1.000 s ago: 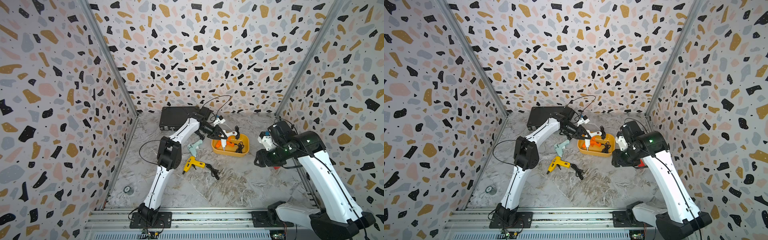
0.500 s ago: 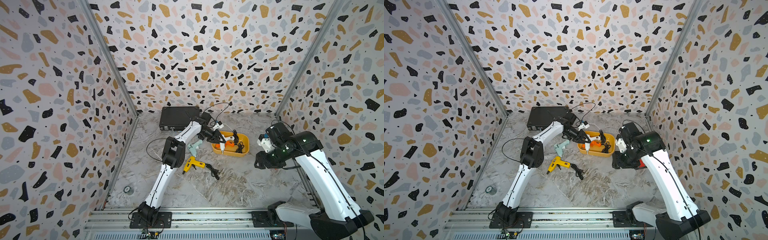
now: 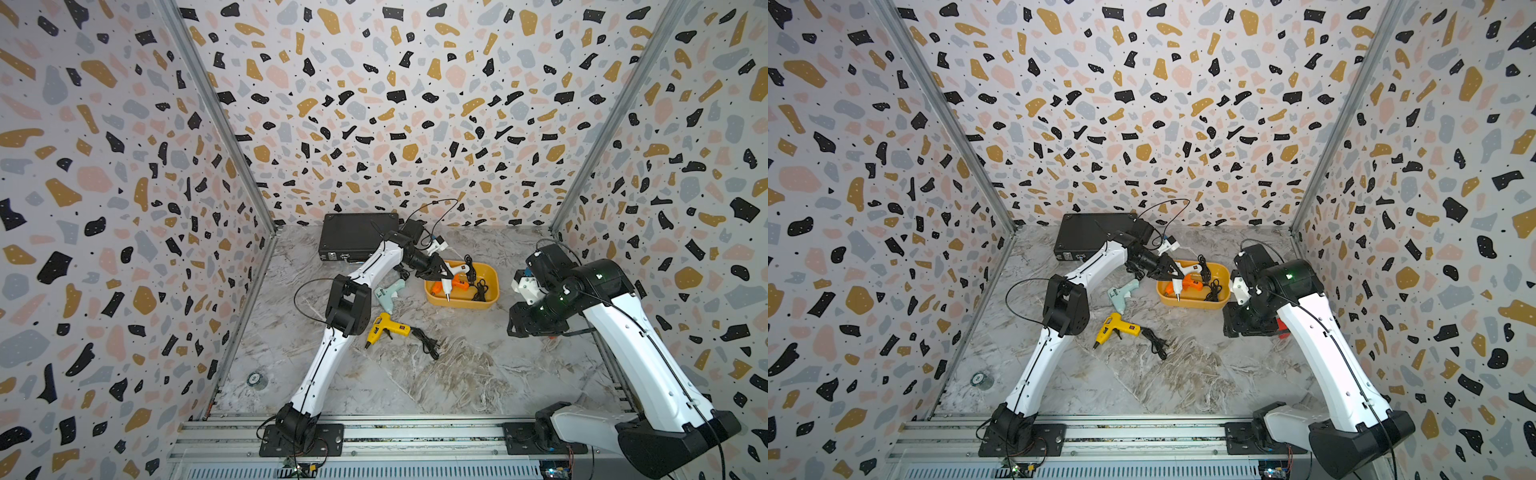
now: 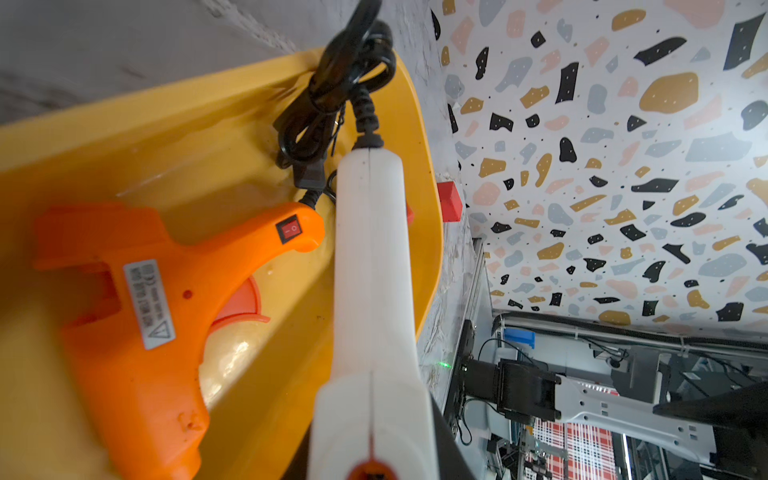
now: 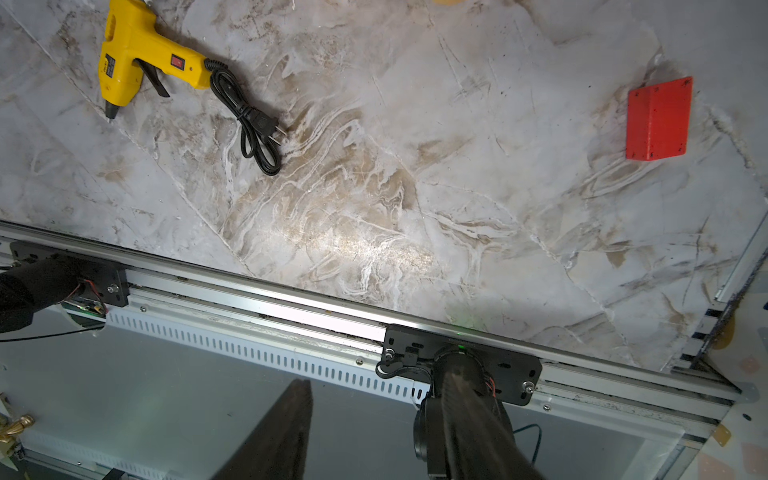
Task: Put the hot melt glue gun into the storage box
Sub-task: Place the hot melt adhesive gun in the storage box.
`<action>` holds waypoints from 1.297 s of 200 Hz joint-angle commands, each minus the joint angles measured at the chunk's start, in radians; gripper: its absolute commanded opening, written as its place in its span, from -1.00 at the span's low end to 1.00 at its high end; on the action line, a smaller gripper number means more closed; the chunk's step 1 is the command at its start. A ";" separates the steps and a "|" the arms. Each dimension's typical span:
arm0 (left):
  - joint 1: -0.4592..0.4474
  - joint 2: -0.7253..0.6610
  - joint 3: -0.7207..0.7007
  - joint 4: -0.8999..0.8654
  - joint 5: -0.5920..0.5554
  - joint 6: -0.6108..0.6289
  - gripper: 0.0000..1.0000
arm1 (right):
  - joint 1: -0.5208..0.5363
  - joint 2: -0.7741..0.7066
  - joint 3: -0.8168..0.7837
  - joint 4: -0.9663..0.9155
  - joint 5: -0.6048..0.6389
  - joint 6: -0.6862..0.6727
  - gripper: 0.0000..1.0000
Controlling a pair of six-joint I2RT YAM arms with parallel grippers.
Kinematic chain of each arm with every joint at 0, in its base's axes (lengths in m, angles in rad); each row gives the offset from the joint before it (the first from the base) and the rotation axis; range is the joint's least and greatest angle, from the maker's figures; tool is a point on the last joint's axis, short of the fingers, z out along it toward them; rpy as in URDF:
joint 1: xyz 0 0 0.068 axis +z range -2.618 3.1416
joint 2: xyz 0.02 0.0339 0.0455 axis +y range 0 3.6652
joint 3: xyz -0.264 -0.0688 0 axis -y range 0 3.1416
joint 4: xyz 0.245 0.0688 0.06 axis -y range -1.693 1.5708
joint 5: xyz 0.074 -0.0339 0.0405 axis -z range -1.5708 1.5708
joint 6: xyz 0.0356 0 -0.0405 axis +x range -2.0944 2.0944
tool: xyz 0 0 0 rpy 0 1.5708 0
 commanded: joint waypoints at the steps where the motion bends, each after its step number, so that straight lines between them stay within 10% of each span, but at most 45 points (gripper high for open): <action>1: 0.012 0.023 0.051 0.044 -0.026 -0.037 -0.41 | -0.004 0.000 -0.002 -0.024 0.013 -0.009 0.12; 259: 0.024 -0.007 0.068 0.082 -0.283 -0.096 0.14 | -0.005 0.026 -0.011 -0.018 0.001 -0.016 0.13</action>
